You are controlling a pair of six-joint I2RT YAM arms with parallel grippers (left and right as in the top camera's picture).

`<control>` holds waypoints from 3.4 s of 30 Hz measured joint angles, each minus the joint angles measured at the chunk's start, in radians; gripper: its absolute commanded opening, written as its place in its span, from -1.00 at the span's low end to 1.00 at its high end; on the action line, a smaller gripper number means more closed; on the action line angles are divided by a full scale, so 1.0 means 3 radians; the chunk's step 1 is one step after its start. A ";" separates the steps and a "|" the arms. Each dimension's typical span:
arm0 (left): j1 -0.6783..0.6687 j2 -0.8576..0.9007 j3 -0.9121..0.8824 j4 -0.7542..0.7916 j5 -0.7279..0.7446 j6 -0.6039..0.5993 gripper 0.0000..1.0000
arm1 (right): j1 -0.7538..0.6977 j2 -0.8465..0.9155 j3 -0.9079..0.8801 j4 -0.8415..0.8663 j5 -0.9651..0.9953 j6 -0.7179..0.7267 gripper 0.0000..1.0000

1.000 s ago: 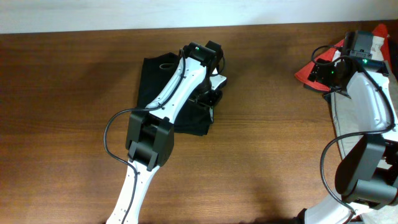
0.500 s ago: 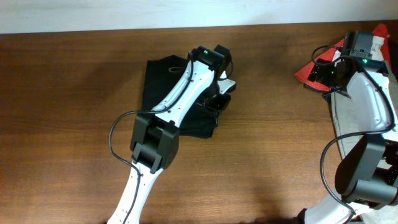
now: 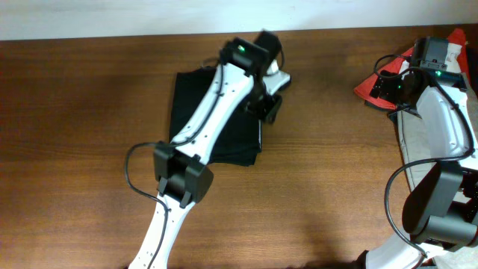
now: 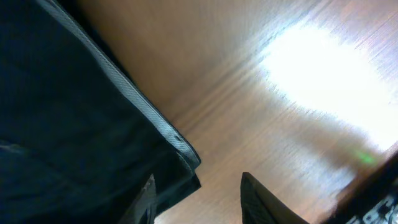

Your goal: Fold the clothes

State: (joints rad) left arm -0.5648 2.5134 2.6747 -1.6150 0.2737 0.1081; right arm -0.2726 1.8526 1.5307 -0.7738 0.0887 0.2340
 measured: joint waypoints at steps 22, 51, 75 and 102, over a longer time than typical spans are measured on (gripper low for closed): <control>0.0081 -0.0005 -0.1605 0.0711 0.0252 -0.0175 -1.00 | 0.0000 0.0000 0.0000 0.0000 0.0000 -0.0001 0.97; 0.1882 -0.0019 -0.0688 0.0603 0.0437 -0.0045 0.79 | 0.0000 0.0000 0.0000 -0.0001 0.0000 0.0000 0.97; 0.2010 -0.0069 -0.2043 0.1465 0.1069 0.0290 -0.66 | 0.0000 0.0000 0.0000 0.0001 0.0000 0.0005 0.97; 0.3985 -0.0127 -0.2031 0.2486 -0.0306 -0.2033 -0.86 | 0.0000 0.0000 0.0000 -0.0001 0.0000 0.0006 0.97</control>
State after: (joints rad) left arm 0.6308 2.4752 2.0655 -0.8692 0.1818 -0.5018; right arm -0.2726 1.8526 1.5307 -0.7742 0.0887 0.2359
